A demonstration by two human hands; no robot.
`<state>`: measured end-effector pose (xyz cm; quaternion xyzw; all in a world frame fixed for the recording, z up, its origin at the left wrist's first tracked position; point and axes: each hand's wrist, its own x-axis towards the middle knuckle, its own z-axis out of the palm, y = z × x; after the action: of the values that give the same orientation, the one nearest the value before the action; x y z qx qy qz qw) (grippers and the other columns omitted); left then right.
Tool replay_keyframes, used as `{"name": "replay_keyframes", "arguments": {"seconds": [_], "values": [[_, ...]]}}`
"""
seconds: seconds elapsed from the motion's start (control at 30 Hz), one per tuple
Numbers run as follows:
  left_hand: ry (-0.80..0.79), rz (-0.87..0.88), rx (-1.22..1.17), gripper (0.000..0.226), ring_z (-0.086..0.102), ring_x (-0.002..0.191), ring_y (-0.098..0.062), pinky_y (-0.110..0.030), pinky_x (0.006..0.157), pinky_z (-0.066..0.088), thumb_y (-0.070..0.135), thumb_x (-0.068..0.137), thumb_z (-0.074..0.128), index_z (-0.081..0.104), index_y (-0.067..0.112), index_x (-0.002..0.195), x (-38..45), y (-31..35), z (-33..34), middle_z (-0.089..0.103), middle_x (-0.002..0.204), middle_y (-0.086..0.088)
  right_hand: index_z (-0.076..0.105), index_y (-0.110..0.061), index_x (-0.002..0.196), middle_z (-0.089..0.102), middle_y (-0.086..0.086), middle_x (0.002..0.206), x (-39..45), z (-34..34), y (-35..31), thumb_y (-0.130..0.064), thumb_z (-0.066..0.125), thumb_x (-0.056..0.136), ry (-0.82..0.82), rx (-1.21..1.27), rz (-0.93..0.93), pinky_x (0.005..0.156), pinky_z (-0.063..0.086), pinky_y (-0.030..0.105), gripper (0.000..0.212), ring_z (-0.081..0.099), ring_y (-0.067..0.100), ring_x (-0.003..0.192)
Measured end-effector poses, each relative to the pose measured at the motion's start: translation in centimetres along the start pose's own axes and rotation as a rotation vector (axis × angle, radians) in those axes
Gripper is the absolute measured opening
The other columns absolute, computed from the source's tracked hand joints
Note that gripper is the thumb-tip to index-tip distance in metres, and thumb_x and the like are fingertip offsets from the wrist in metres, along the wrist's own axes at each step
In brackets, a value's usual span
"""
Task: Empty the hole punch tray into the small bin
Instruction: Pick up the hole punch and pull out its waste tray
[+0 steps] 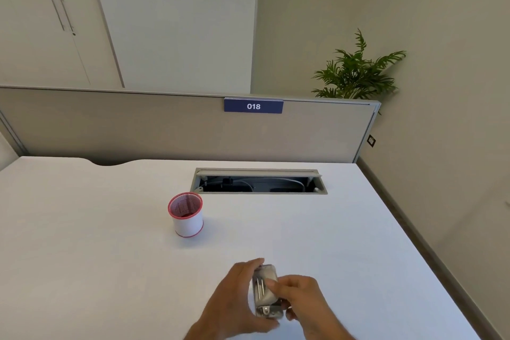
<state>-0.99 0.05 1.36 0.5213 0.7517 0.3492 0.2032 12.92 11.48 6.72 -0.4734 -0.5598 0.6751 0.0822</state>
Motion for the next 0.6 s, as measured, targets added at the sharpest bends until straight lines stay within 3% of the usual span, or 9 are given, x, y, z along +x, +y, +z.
{"name": "replay_keyframes", "arguments": {"seconds": [0.13,0.27,0.37,0.43,0.6], "values": [[0.069,0.028,-0.01,0.112,0.036,0.119,0.02,0.003,0.092,0.03,0.072,0.049,0.085,0.034,0.039,0.144,-0.3,2.0,-1.8,0.043,0.132,0.028,0.077,-0.003,0.07,0.059,0.003,0.053,-0.3,-0.3,-0.9,-0.036,0.084,0.075,0.146,0.212,-0.016,0.041,0.036,0.026,0.034,0.045,0.016,0.043],[0.096,0.073,0.029,0.106,0.036,0.118,0.025,0.006,0.091,0.026,0.075,0.049,0.081,0.026,0.056,0.137,-1.3,4.3,-2.6,0.038,0.129,0.043,0.083,-0.012,0.078,0.078,0.007,0.076,-1.0,0.0,-2.2,-0.048,0.069,0.086,-0.032,0.341,0.045,0.054,0.055,0.029,0.04,0.072,0.023,0.062],[0.118,0.088,0.023,0.101,0.041,0.121,0.019,0.003,0.093,0.03,0.075,0.048,0.08,0.025,0.064,0.131,-2.0,5.4,-2.7,0.043,0.129,0.042,0.082,-0.005,0.08,0.079,0.017,0.084,-0.9,0.5,-2.2,-0.042,0.062,0.092,-0.083,0.378,0.074,0.062,0.059,0.034,0.044,0.075,0.029,0.072],[0.143,0.104,0.02,0.101,0.044,0.122,0.016,0.0,0.094,0.032,0.073,0.047,0.082,0.026,0.066,0.131,-2.5,5.6,-2.8,0.046,0.128,0.039,0.082,-0.002,0.077,0.078,0.02,0.08,-1.0,0.8,-2.0,-0.036,0.058,0.096,-0.1,0.406,0.082,0.06,0.06,0.035,0.046,0.075,0.031,0.07],[0.204,0.147,0.014,0.105,0.05,0.12,0.009,-0.008,0.093,0.04,0.071,0.045,0.086,0.031,0.062,0.135,-3.4,5.6,-3.3,0.048,0.126,0.04,0.082,-0.004,0.071,0.078,0.021,0.082,-1.4,1.2,-2.0,-0.033,0.06,0.095,-0.069,0.428,0.106,0.069,0.06,0.04,0.044,0.075,0.033,0.071]]}}
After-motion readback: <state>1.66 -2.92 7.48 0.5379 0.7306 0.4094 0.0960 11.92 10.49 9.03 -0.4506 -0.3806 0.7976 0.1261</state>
